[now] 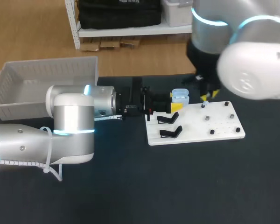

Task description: Pick up each earbud case from the left stands, insert the matching earbuds, close the lid, and place the case in the box.

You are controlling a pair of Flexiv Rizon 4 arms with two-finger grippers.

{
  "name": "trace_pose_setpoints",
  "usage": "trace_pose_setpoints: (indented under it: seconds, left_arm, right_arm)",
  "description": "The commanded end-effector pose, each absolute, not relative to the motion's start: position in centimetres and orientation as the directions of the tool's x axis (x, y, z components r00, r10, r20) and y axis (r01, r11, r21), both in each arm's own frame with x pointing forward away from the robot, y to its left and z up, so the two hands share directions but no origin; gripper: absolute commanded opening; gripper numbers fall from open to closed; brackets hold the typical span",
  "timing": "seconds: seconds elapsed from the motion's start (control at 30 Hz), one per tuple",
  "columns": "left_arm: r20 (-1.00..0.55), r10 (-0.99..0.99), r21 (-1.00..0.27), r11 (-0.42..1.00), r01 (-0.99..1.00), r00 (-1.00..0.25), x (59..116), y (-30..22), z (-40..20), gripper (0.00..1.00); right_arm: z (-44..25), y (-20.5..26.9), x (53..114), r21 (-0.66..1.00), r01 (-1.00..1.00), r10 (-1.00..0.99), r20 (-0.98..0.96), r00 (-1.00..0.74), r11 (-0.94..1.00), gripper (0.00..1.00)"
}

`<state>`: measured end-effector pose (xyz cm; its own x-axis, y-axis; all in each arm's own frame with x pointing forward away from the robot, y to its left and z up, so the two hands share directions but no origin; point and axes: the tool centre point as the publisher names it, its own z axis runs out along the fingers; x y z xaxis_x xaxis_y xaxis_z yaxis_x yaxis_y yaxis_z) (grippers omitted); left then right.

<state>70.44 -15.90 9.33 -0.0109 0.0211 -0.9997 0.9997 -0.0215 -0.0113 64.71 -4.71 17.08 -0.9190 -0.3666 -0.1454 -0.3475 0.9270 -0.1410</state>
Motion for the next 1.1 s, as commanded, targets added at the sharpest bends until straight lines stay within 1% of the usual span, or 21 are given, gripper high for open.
trace_pose_setpoints:
  seconds: [0.03,0.63,0.77,0.87,1.1]
  left_arm:
    - [-1.0,0.016,-0.007,-0.019,1.0,-0.007,70.4,-15.9,9.2,0.0]
    - [-1.0,0.016,-0.007,-0.019,1.0,-0.007,70.4,-15.9,9.2,0.0]
    - [-1.0,0.016,-0.007,-0.019,1.0,-0.007,70.4,-15.9,9.2,0.0]
    - [-1.0,0.016,-0.007,-0.019,1.0,-0.007,70.4,-15.9,9.2,0.0]
    - [-1.0,0.004,0.022,-0.009,1.0,0.022,70.4,-15.9,9.3,0.0]
  right_arm:
    - [16.3,-2.7,65.9,-0.159,-0.357,-0.372,-0.08,-0.925,0.921,0.0]
    - [16.0,-2.5,66.1,-0.159,-0.359,-0.375,-0.087,-0.923,0.92,0.0]
    - [16.5,-1.7,66.3,-0.18,-0.23,-0.244,-0.06,-0.968,0.956,0.0]
    - [16.8,-0.8,66.9,-0.113,-0.103,-0.112,-0.074,-0.991,0.988,0.0]
    - [16.8,-0.3,67.5,-0.064,0.018,0.017,-0.025,-1.0,0.998,0.0]
